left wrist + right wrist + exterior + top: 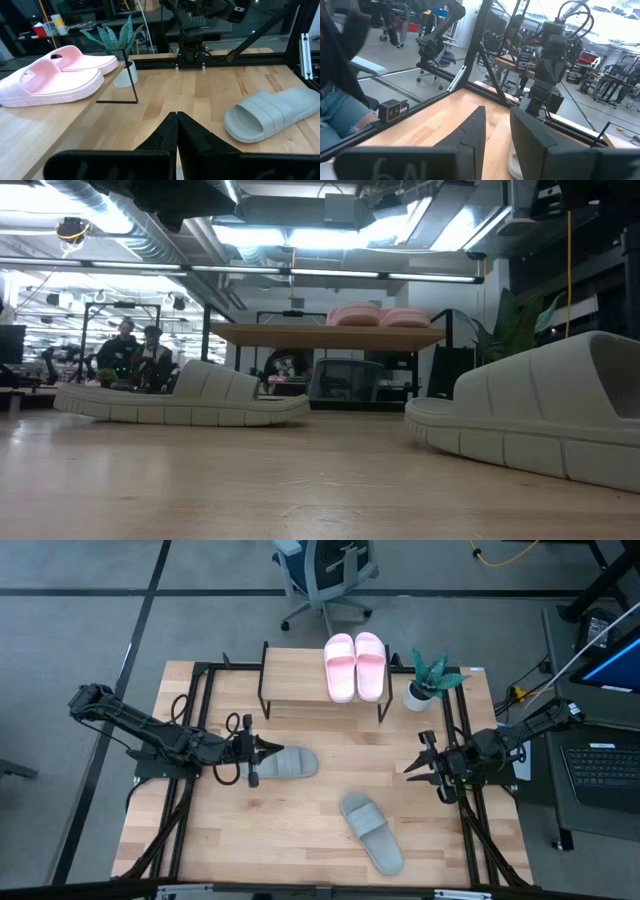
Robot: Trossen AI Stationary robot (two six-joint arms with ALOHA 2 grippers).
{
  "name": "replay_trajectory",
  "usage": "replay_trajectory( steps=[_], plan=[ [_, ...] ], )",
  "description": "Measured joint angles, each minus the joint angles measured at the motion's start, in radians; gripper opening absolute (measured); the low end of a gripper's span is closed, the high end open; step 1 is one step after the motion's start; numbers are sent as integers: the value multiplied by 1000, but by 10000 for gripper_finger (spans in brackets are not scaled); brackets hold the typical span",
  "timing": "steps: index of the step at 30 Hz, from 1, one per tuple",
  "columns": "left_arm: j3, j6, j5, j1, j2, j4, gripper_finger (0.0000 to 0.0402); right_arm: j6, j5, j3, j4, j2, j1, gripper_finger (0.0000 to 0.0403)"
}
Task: Pick and place slides into the shelf
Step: Put the left gray slipper on the shelf
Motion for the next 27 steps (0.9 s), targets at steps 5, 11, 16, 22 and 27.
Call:
replay_trajectory(
  steps=[5, 11, 16, 22, 27],
  plan=[
    [0, 0, 0, 0, 0, 0, 2, 44, -1, 0, 1, 7, 0, 90],
    [0, 0, 0, 0, 0, 0, 2, 88, -2, 0, 29, 72, 1, 90],
    [0, 0, 0, 0, 0, 0, 2, 134, -3, 0, 110, 166, 1, 90],
    [0, 0, 0, 0, 0, 0, 2, 143, -4, 0, 218, 268, 1, 90],
    [0, 0, 0, 0, 0, 0, 2, 187, -4, 0, 228, 308, 1, 90]
  ],
)
